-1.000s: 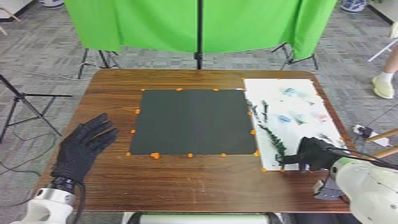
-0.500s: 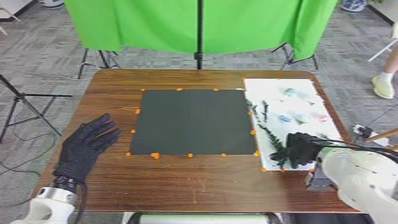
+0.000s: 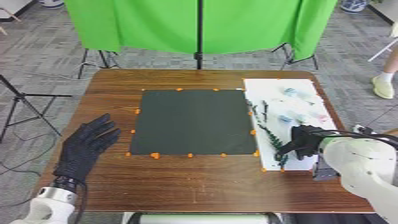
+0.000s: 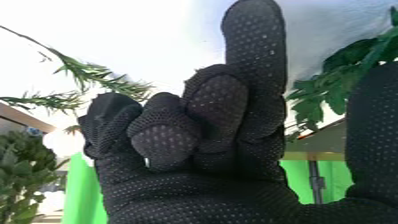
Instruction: Arrange flowers
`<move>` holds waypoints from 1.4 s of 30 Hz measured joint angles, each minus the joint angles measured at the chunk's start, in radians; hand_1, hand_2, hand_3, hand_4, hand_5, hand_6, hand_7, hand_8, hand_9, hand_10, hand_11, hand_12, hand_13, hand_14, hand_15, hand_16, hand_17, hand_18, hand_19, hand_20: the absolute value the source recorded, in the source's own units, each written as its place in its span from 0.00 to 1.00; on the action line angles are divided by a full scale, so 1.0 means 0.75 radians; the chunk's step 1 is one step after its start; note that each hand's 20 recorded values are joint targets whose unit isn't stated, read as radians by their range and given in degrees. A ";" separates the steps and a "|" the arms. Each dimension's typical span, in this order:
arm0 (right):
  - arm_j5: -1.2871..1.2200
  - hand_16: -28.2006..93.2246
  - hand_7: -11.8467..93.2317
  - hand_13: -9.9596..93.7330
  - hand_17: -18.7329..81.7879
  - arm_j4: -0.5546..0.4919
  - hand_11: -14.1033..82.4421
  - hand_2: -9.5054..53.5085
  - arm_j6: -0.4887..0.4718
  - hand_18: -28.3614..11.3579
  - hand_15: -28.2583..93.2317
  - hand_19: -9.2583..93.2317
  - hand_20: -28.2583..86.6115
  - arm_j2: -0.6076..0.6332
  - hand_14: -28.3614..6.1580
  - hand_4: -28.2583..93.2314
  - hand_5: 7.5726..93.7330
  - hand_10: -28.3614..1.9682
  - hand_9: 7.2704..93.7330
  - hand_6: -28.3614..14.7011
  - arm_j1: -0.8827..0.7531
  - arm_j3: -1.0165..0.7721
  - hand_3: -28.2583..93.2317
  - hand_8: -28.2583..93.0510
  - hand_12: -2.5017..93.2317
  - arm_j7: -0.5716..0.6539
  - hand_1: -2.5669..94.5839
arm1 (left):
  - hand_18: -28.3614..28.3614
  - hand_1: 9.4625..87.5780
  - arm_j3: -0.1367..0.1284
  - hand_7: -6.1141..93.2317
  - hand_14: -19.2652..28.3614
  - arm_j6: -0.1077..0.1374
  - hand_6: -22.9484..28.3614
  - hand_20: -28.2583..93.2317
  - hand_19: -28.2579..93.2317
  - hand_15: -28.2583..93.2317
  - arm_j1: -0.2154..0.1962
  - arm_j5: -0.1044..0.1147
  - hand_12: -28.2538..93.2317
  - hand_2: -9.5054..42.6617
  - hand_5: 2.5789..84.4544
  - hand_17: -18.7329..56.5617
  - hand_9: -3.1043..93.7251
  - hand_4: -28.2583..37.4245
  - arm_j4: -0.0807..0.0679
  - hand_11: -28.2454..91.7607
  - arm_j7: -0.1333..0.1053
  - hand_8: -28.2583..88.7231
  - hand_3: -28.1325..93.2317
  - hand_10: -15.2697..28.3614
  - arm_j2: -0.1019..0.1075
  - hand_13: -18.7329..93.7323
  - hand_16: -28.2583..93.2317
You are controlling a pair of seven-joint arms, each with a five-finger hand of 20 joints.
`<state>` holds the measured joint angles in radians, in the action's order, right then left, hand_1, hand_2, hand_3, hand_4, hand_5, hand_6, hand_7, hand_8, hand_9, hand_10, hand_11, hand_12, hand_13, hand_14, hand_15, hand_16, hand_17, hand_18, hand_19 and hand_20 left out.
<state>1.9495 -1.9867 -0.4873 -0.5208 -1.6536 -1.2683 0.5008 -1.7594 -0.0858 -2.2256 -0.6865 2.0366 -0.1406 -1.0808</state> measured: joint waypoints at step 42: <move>-0.157 0.51 0.77 0.80 0.61 -0.037 0.83 0.00 -0.288 0.21 0.90 1.00 0.72 -0.155 0.56 0.00 0.67 0.64 0.83 0.66 0.127 0.052 0.86 0.42 0.45 0.252 0.50 | 0.87 0.18 0.003 0.26 0.74 -0.001 0.54 0.28 0.65 0.53 -0.001 0.001 0.37 0.19 0.41 0.14 0.36 0.01 -0.001 0.43 0.012 0.17 0.80 0.64 -0.006 0.39 0.22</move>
<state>1.8320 -2.0145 -0.7030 -0.6370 -1.5587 -1.2293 0.6898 -1.7573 -0.0863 -2.2260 -0.6861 2.0360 -0.1317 -1.0854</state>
